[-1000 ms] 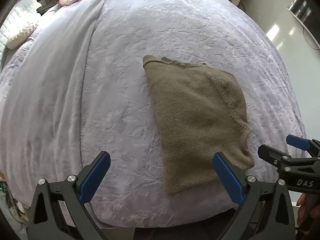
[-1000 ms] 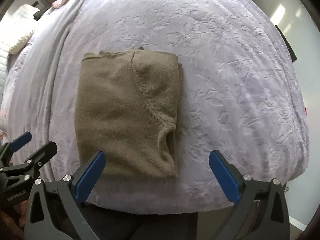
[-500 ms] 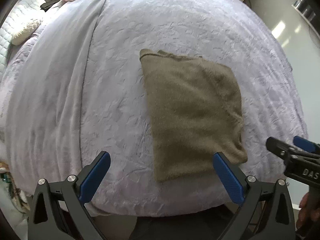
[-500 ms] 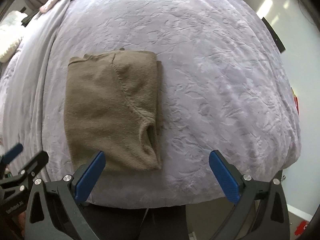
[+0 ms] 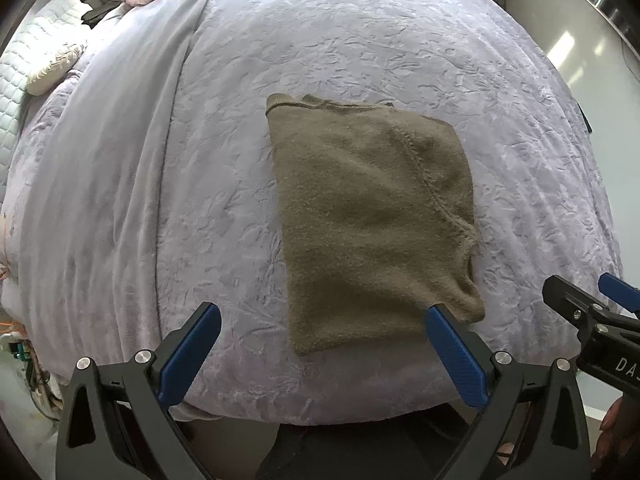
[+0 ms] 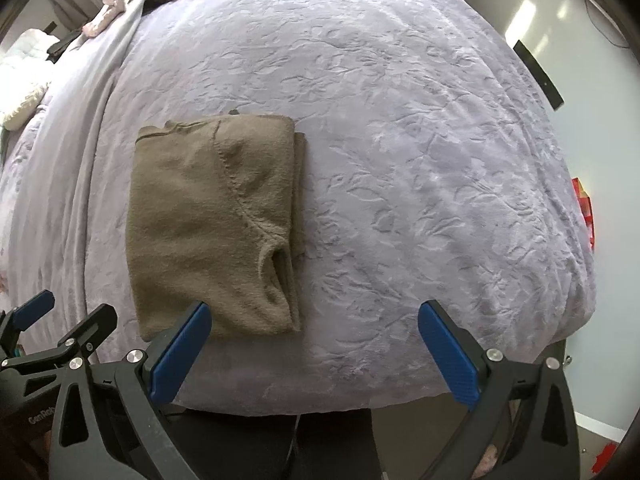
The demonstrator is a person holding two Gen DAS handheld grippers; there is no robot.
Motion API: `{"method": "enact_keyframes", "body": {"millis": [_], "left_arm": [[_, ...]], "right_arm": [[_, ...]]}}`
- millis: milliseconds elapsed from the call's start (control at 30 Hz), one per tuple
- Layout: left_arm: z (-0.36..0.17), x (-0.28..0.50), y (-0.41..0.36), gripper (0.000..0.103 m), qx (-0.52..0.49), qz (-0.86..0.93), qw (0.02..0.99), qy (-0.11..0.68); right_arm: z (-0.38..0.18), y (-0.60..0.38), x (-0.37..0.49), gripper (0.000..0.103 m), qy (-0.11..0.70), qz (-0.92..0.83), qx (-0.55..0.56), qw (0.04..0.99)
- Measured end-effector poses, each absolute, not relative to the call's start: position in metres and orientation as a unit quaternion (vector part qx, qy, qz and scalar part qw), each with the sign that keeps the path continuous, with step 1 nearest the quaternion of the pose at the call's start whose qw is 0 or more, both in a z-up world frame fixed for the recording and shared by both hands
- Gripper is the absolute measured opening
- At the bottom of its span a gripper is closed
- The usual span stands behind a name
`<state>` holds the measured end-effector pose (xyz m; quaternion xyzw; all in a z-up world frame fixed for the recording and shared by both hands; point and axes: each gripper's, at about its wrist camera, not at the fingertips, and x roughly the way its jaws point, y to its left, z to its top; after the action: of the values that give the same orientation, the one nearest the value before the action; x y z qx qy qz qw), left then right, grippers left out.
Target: Fold small clothes
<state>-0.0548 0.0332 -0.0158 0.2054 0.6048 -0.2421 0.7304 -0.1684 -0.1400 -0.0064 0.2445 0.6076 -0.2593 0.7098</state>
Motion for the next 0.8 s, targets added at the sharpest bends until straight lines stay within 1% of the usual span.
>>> {"method": "enact_keyframes", "body": {"millis": [533,800], "left_arm": [[-0.0136,-0.057,0.0314,0.103,0.204,-0.247,0.747,0.583],[-0.0159,-0.0536,0.0348,0.103,0.192,-0.238,0.752,0.584]], "right_arm": [[-0.0053,-0.1397,-0.1705,0.103,0.605,-0.268,0.24,0.71],[-0.0144,-0.145,-0.1733,0.103,0.615,-0.275,0.239,0.7]]}}
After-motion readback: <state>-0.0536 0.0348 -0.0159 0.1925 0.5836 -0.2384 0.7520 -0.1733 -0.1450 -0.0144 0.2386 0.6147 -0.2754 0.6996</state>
